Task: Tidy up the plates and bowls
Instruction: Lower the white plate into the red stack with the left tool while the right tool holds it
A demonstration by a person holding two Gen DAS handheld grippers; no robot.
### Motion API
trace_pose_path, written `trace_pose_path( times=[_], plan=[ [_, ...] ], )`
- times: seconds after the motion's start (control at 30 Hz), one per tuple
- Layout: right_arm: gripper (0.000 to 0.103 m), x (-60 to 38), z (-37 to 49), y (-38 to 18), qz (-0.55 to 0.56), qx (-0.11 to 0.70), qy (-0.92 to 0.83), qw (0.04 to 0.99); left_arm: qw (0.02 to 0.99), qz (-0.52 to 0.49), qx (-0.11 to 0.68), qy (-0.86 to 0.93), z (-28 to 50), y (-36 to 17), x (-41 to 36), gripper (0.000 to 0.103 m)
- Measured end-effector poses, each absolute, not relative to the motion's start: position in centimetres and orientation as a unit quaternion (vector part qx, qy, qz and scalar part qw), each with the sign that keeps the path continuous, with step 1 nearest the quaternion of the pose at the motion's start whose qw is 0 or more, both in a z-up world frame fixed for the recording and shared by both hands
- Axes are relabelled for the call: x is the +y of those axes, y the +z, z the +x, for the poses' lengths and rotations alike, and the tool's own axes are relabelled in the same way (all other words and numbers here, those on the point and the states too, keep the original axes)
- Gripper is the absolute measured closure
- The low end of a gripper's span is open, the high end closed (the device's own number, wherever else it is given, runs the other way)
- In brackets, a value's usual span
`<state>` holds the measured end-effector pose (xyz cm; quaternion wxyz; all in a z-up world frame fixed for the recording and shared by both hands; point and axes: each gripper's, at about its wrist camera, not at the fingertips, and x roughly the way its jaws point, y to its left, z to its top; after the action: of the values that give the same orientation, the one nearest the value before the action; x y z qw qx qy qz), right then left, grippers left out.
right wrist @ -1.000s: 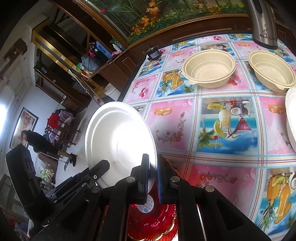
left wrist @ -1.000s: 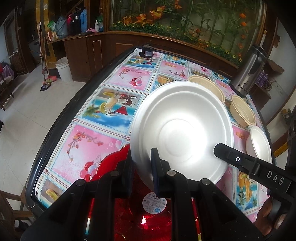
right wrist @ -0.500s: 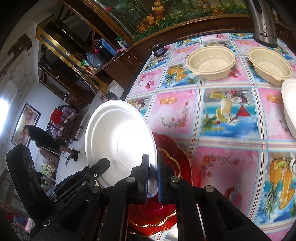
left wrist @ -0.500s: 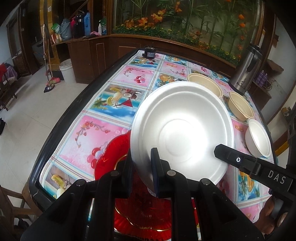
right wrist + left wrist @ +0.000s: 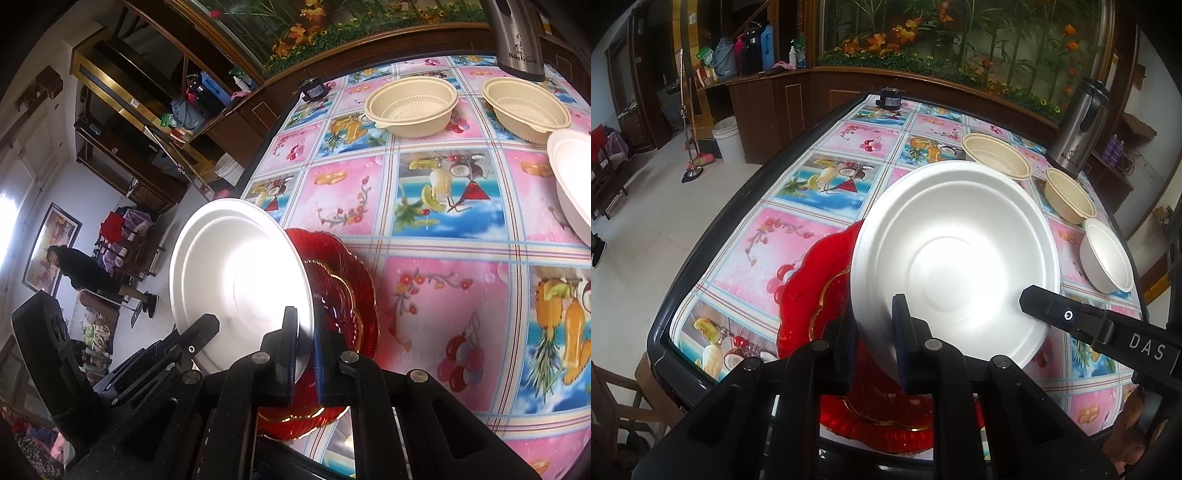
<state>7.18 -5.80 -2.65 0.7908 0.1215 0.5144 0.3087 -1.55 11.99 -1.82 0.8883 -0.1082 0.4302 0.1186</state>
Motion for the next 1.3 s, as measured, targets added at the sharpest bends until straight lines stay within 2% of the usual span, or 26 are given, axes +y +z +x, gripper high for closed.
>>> trace_pose_path(
  times=[1.3],
  plan=[
    [0.095,-4.5,6.9,-6.2,0.093,0.575,0.293,0.758,0.857,-0.129,0.486,0.113,-2.3,-5.5,12.7,0.088]
  ],
)
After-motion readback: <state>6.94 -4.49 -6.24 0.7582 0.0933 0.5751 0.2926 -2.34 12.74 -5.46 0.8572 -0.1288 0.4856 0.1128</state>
